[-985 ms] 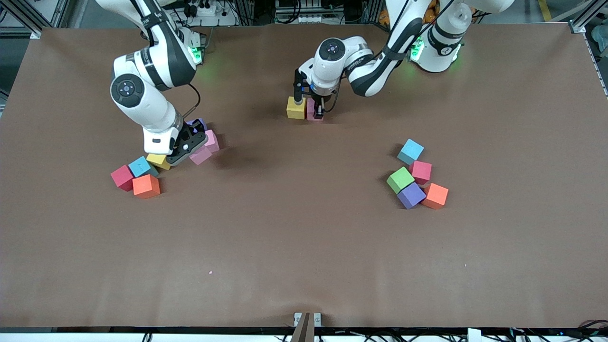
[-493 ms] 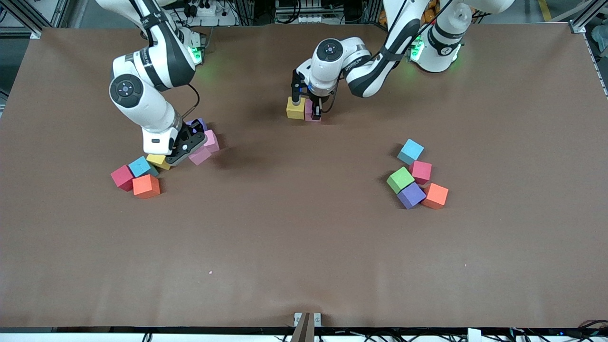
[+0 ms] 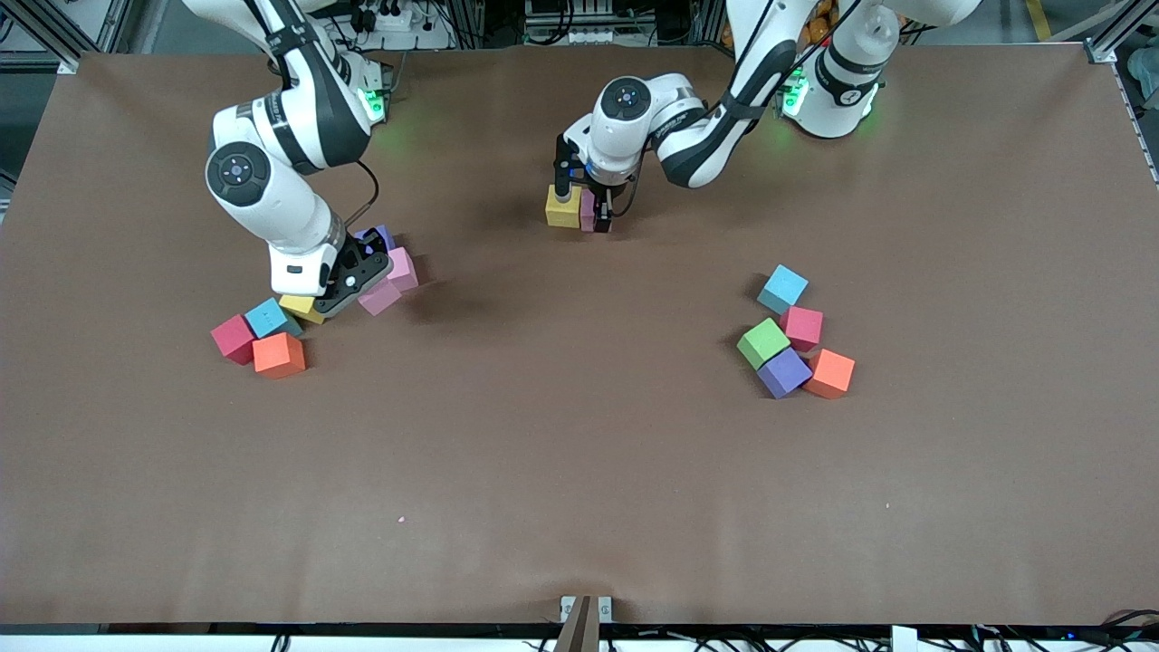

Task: Form number 2 with 11 blocks
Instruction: 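Set the pink cube beside the yellow cube and open the left gripper, then carry the pink cube with the right gripper while the left gripper reaches orange, then place the pink cube by the yellow while the left gripper grasps orange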

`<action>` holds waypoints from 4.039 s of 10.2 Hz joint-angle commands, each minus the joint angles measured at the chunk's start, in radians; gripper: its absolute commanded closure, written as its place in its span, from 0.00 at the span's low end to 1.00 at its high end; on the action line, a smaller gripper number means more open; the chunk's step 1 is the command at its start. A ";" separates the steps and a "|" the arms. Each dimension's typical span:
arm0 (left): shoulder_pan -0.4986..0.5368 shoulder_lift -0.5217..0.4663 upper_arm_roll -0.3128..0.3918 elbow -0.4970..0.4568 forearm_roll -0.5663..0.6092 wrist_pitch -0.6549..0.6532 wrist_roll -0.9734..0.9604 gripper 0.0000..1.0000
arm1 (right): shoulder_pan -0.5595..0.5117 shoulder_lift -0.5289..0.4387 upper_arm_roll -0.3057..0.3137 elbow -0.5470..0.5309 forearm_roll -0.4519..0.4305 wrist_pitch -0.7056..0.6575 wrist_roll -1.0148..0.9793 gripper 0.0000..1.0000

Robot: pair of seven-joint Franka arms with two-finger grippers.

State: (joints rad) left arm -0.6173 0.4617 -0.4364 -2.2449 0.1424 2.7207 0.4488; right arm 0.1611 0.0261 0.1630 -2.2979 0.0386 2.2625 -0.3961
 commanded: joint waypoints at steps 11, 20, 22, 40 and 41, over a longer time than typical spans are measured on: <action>0.095 -0.306 0.068 0.028 -0.097 -0.390 0.016 0.00 | 0.086 0.006 0.036 -0.005 0.007 -0.014 -0.013 0.50; 0.640 -0.078 0.226 0.467 -0.142 -0.555 0.012 0.00 | 0.350 0.132 0.085 0.043 -0.014 0.134 -0.062 0.49; 0.662 -0.052 0.226 0.485 -0.141 -0.555 -0.162 0.00 | 0.350 0.140 0.118 0.031 -0.014 0.127 -0.124 0.50; 0.662 0.029 0.217 0.303 0.060 -0.392 -0.309 0.00 | 0.345 0.261 0.326 -0.005 -0.123 0.196 -0.006 0.51; 0.662 0.029 0.217 0.303 0.062 -0.392 -0.309 0.00 | 0.345 0.265 0.326 -0.006 -0.125 0.198 -0.006 0.51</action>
State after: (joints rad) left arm 0.0429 0.4974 -0.2161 -1.9295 0.1772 2.3145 0.1336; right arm 0.5178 0.2767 0.4760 -2.3000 -0.0625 2.4427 -0.4200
